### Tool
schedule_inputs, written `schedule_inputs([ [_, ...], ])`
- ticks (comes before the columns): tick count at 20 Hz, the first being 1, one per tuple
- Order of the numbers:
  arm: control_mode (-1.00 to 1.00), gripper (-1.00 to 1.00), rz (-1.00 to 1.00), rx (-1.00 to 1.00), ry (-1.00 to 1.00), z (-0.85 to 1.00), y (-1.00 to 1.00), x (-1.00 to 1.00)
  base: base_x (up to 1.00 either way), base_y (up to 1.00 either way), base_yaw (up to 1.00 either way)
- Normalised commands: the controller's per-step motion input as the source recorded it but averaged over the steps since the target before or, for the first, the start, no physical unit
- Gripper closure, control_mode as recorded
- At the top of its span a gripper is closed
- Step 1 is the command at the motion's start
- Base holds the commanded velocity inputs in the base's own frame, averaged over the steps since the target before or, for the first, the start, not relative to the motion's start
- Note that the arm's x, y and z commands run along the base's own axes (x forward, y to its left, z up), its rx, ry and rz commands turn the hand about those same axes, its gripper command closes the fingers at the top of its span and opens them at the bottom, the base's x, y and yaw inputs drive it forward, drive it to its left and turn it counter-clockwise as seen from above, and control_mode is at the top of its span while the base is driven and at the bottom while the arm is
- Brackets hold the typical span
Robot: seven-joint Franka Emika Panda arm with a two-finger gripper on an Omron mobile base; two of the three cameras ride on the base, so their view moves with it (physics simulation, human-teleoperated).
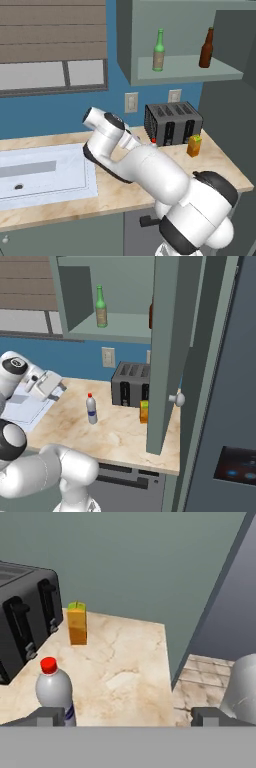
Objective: Sort all alcoholic drinks to one cabinet, and non-alcoholic drinks to the other.
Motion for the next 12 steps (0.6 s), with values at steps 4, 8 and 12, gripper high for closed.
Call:
schedule_inputs([
  [4, -1.0, -1.0, 0.0, -0.05, 0.0, -0.15, 0.0, 0.28, 0.0, 0.0, 0.0],
  [8, -1.0, -1.0, 0.0, -0.05, 0.0, -0.17, -0.01, 0.17, 0.0, 0.0, 0.0],
  [12, -1.0, -1.0, 0.0, -0.05, 0.0, -0.2, -0.04, 0.16, 0.0, 0.0, 0.0],
])
